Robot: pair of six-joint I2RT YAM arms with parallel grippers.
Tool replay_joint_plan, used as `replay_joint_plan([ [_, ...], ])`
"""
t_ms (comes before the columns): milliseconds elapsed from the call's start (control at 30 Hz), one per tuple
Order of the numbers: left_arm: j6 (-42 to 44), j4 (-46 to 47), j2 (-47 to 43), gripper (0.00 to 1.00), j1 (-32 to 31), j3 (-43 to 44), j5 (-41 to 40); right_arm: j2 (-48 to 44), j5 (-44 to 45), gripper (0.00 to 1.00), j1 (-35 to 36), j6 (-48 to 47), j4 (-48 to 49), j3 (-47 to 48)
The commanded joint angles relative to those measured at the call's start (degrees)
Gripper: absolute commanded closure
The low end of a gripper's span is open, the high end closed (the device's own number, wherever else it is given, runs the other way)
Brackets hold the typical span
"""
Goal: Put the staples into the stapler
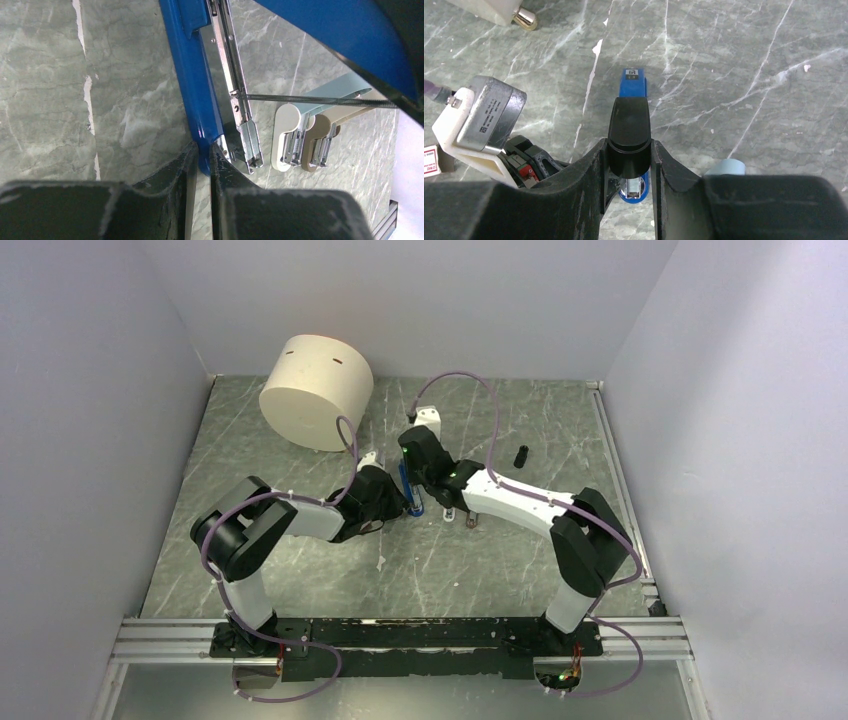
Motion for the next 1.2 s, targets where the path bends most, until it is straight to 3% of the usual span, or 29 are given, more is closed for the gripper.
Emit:
replay_joint_plan([
  [0,1.76,-10.53,2.85,0.81,-0.23,-2.23,-2.96,-3.04,1.21,0.85,0.74,1.18,2.72,-1.06],
  [733,1.55,-10.72,2.66,0.81,-0.02,-2.21,-3.01,-1.01,1.05,0.84,3.03,2.23,3.1,-7.23],
  [1167,-0.09,-9.67,-0.95,0.76,1.88,-3.14,3.66,1.58,-0.6,0.83,3.26,5.68,3.21,-10.72],
])
